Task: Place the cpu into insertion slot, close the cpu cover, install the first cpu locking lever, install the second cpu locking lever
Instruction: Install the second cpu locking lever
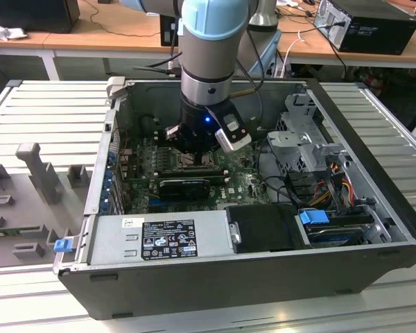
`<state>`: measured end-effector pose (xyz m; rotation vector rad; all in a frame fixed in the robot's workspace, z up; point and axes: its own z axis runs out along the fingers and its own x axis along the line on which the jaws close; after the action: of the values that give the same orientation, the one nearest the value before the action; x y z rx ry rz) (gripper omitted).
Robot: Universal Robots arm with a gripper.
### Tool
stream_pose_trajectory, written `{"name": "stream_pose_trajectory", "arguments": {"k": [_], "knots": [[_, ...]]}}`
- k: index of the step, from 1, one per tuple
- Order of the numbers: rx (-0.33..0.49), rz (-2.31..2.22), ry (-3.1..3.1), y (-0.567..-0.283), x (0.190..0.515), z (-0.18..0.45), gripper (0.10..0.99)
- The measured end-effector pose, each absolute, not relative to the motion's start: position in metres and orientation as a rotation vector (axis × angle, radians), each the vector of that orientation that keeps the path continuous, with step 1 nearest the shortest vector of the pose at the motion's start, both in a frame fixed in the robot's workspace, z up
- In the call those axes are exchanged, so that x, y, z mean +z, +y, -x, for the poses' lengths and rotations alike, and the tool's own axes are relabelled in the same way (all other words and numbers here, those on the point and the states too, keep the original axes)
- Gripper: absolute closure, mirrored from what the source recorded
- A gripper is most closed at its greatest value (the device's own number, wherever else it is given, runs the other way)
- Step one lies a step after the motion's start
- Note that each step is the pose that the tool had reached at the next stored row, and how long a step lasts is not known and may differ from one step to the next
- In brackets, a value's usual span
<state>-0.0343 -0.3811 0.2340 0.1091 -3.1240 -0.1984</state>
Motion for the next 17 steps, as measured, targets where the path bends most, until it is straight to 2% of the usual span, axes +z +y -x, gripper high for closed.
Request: {"name": "stream_pose_trajectory", "arguments": {"k": [6, 11, 17], "knots": [[-0.213, -0.114, -3.123, -0.381, 0.223, 0.046, 0.980], [-0.258, -0.115, -3.121, -0.387, 0.219, 0.056, 0.980], [-0.261, -0.115, -3.121, -0.388, 0.219, 0.057, 0.980]]}}
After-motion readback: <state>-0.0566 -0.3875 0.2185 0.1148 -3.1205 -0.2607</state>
